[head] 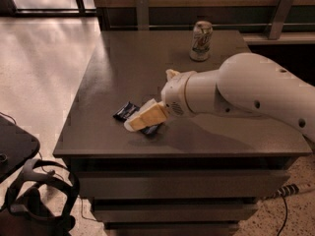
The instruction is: Pick rxbar blueberry
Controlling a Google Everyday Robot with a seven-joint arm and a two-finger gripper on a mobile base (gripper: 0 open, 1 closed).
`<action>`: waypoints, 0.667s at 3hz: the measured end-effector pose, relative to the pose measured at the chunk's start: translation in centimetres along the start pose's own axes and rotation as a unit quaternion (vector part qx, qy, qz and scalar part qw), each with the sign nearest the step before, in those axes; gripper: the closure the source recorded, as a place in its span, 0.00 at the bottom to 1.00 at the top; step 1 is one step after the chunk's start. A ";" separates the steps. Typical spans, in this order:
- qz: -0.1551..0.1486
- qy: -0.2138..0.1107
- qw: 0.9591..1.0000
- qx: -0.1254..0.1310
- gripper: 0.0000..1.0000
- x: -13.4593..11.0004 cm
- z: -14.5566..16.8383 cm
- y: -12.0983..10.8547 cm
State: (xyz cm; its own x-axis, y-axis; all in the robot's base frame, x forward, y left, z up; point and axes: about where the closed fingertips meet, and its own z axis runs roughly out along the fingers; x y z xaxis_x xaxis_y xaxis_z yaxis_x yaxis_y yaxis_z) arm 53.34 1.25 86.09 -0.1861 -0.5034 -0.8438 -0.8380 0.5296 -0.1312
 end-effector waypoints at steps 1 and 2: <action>0.004 0.018 1.000 -0.015 0.00 1.4 1.5 0.7; 0.012 0.036 0.999 -0.038 0.00 3.0 3.3 1.7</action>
Offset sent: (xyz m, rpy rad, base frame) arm -0.0030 0.0207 -0.0664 -0.0383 0.1420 0.0554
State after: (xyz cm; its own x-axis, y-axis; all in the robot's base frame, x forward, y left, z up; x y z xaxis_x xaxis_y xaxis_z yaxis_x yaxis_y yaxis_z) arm 53.04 2.89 81.67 -0.2418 -0.5405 -0.8058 -0.8690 0.4901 -0.0679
